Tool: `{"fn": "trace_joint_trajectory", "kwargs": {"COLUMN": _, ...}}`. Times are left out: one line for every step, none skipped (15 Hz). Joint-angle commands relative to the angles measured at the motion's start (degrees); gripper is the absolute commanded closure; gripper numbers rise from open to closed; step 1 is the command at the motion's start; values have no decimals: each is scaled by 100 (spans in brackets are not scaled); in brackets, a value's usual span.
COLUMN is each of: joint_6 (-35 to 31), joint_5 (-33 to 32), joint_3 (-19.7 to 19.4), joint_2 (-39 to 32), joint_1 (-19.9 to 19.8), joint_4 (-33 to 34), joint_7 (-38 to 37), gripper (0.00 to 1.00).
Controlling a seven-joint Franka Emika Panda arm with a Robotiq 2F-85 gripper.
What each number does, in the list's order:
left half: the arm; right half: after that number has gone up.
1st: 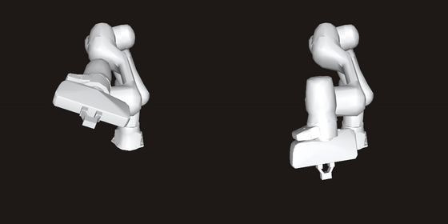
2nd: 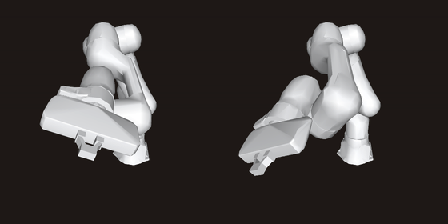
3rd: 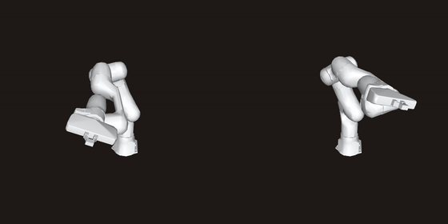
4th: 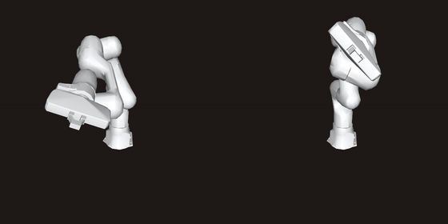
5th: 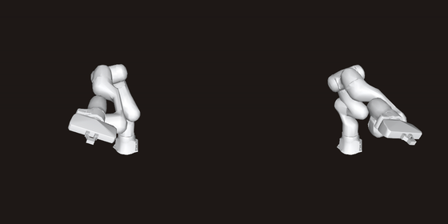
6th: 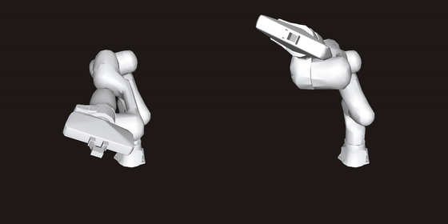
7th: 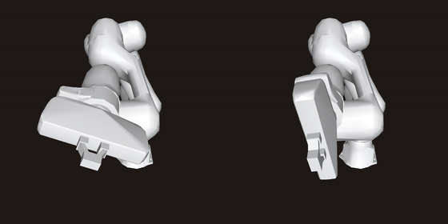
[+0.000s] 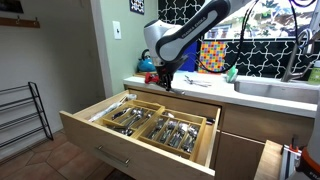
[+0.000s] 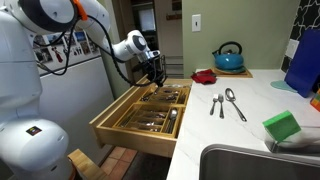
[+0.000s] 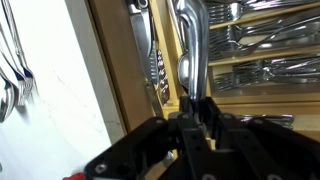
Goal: Remove the knife from the drawer
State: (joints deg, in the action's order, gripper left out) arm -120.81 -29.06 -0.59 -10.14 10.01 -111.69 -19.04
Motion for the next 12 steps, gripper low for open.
{"fn": "trace_joint_trajectory", "kwargs": {"joint_6": 23, "joint_5": -12, "joint_3": 100, "joint_2": -1, "joint_1": -84, "joint_4": 14, "joint_7": -13, "gripper": 82}}
{"fn": "trace_joint_trajectory", "kwargs": {"joint_6": 23, "joint_5": -12, "joint_3": 105, "joint_2": -1, "joint_1": -81, "joint_4": 14, "joint_7": -17, "gripper": 82}}
{"fn": "trace_joint_trajectory", "kwargs": {"joint_6": 23, "joint_5": -12, "joint_3": 107, "joint_2": -1, "joint_1": -80, "joint_4": 14, "joint_7": -19, "gripper": 82}}
{"fn": "trace_joint_trajectory", "kwargs": {"joint_6": 80, "joint_5": -142, "joint_3": 47, "joint_2": -66, "joint_1": -83, "joint_4": 119, "joint_7": -244, "gripper": 95}}
{"fn": "trace_joint_trajectory", "kwargs": {"joint_6": 225, "joint_5": -43, "joint_3": -6, "joint_2": -134, "joint_1": -149, "joint_4": 283, "joint_7": -257, "gripper": 95}}
{"fn": "trace_joint_trajectory", "kwargs": {"joint_6": 341, "joint_5": -3, "joint_3": -83, "joint_2": -166, "joint_1": -237, "joint_4": 416, "joint_7": -307, "gripper": 95}}
{"fn": "trace_joint_trajectory", "kwargs": {"joint_6": 443, "joint_5": -4, "joint_3": -147, "joint_2": -181, "joint_1": -317, "joint_4": 517, "joint_7": -369, "gripper": 95}}
{"fn": "trace_joint_trajectory", "kwargs": {"joint_6": 615, "joint_5": 41, "joint_3": -228, "joint_2": -194, "joint_1": -429, "joint_4": 661, "joint_7": -274, "gripper": 95}}
{"fn": "trace_joint_trajectory", "kwargs": {"joint_6": 739, "joint_5": 27, "joint_3": -302, "joint_2": -230, "joint_1": -527, "joint_4": 795, "joint_7": -199, "gripper": 95}}
{"fn": "trace_joint_trajectory", "kwargs": {"joint_6": 857, "joint_5": 55, "joint_3": -394, "joint_2": -290, "joint_1": -660, "joint_4": 961, "joint_7": -98, "gripper": 95}}
{"fn": "trace_joint_trajectory", "kwargs": {"joint_6": 967, "joint_5": 121, "joint_3": -454, "joint_2": -353, "joint_1": -777, "joint_4": 1103, "joint_7": 85, "gripper": 95}}
{"fn": "trace_joint_trajectory", "kwargs": {"joint_6": 1001, "joint_5": 148, "joint_3": -518, "joint_2": -422, "joint_1": -898, "joint_4": 1232, "joint_7": 259, "gripper": 95}}
